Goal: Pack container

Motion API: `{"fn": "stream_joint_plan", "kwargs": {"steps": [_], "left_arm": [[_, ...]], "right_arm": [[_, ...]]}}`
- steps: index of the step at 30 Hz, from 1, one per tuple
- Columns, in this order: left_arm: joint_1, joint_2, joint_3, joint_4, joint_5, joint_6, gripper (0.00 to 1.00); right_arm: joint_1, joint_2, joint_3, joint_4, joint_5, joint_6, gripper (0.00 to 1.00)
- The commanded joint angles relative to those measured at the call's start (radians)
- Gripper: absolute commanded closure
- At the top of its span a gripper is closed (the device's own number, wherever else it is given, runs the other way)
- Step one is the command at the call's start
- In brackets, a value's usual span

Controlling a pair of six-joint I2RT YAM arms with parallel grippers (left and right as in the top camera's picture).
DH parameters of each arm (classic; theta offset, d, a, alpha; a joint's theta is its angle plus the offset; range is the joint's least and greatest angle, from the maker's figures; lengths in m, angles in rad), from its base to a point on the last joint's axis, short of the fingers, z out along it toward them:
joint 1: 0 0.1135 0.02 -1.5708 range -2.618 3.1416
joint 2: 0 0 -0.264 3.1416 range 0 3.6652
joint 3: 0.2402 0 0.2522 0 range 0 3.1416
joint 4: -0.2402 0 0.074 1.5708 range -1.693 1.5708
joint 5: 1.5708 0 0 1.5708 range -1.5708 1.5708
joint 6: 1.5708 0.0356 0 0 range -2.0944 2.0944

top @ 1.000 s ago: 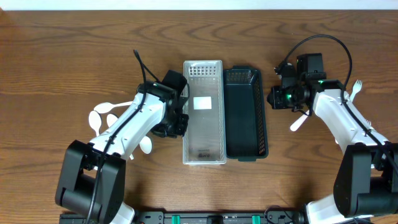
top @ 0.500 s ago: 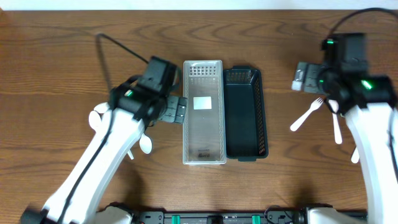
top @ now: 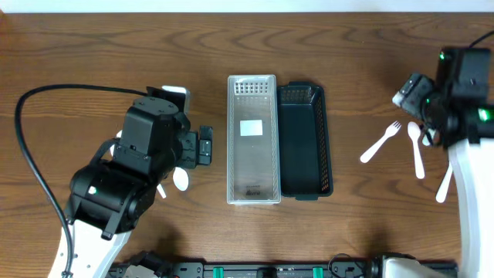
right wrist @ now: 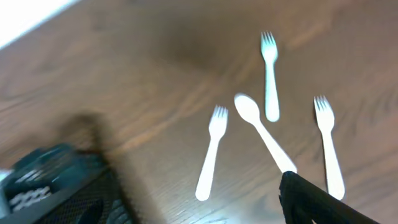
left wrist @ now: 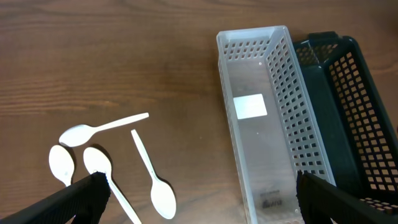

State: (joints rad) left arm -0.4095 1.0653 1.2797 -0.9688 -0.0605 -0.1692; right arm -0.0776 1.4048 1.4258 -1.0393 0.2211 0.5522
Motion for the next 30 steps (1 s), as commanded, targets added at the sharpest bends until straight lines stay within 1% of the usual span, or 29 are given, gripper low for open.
{"fn": "stream_joint_plan", "kwargs": {"steps": [1, 6, 8, 14, 20, 30], "left_arm": [[-0.002, 0.021, 0.016, -0.002, -0.020, -0.025, 0.02], [-0.002, 0.053, 0.016, -0.002, -0.020, -0.024, 0.02], [-0.002, 0.065, 0.016, -0.002, -0.020, -0.024, 0.02], [-0.002, 0.090, 0.016, -0.002, -0.019, -0.025, 0.02], [-0.002, 0.093, 0.016, -0.002, -0.019, -0.024, 0.02], [-0.002, 0.093, 0.016, -0.002, -0.020, -0.024, 0.02]], "right_arm": [[-0.047, 0.126, -0.005, 0.003, 0.014, 0.091, 0.14], [-0.085, 0.301, -0.005, 0.017, -0.003, 0.086, 0.12], [-0.092, 0.360, -0.005, 0.031, -0.038, 0.054, 0.12], [-0.093, 0.487, -0.005, 0.050, -0.081, 0.041, 0.08], [-0.093, 0.573, -0.005, 0.077, -0.114, 0.025, 0.05], [-0.094, 0.651, -0.006, 0.117, -0.151, 0.007, 0.04]]}}
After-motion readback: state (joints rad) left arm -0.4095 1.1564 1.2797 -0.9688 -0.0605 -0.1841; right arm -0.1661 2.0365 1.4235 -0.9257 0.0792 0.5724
